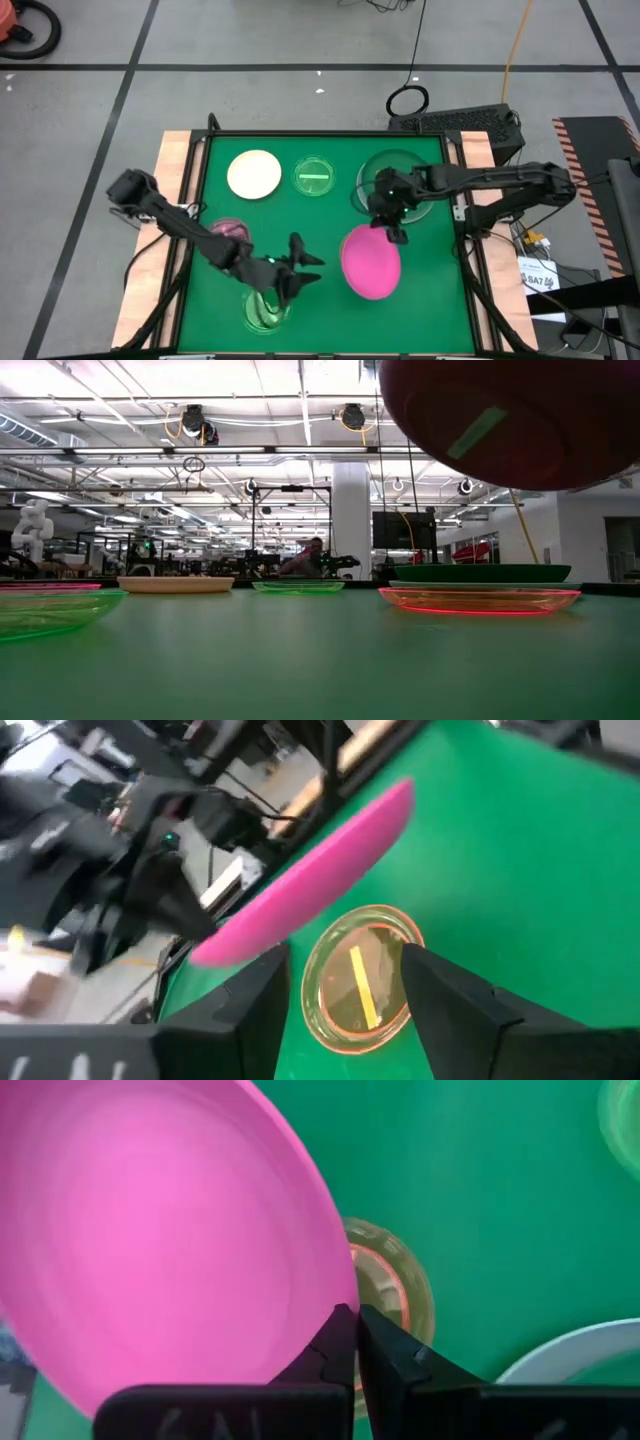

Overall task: Stack plastic plates
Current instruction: Stack the pink plate on the green plate

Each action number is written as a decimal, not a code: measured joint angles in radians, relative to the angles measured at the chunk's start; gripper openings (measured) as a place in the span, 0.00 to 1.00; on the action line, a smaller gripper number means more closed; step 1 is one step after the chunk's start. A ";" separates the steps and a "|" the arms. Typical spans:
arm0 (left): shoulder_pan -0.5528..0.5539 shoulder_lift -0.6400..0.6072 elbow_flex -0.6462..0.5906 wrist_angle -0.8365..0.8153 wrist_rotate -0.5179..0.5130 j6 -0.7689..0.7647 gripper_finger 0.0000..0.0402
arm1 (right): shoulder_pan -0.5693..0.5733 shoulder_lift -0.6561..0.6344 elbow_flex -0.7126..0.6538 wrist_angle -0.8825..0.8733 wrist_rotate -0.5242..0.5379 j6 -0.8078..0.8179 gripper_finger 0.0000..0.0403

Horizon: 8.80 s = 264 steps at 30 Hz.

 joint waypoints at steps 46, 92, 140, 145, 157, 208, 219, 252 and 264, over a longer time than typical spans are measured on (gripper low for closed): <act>0.017 0.472 0.627 -0.560 -0.190 0.113 0.11 | -0.082 0.080 0.001 0.016 -0.058 -0.024 0.14; 0.031 0.471 0.627 -0.610 -0.085 -0.111 0.11 | 0.903 0.068 0.002 0.158 0.916 0.344 0.37; 0.071 0.470 0.626 -0.602 -0.098 -0.087 0.21 | 0.716 0.141 0.003 0.064 0.604 0.335 0.01; 0.064 0.469 0.627 -0.588 -0.200 -0.139 0.39 | 0.715 0.142 0.003 0.058 0.620 0.335 0.01; 0.058 0.460 0.627 -0.645 -0.214 -0.308 0.50 | 0.689 0.138 0.003 0.004 0.682 0.322 0.01; 0.080 -0.207 -0.246 -0.290 -0.191 -0.652 0.34 | 0.321 0.112 -0.101 -0.133 0.813 0.286 0.02; 0.112 -0.207 -0.246 -0.266 -0.146 -0.649 0.34 | 0.248 0.111 -0.158 -0.108 0.785 0.285 0.01; 0.158 -0.206 -0.246 -0.263 -0.124 -0.645 0.34 | 0.086 -0.141 -0.446 0.143 0.650 0.189 0.01; 0.163 -0.206 -0.246 -0.263 -0.095 -0.655 0.34 | 0.045 -0.141 -0.446 0.155 0.651 0.177 0.02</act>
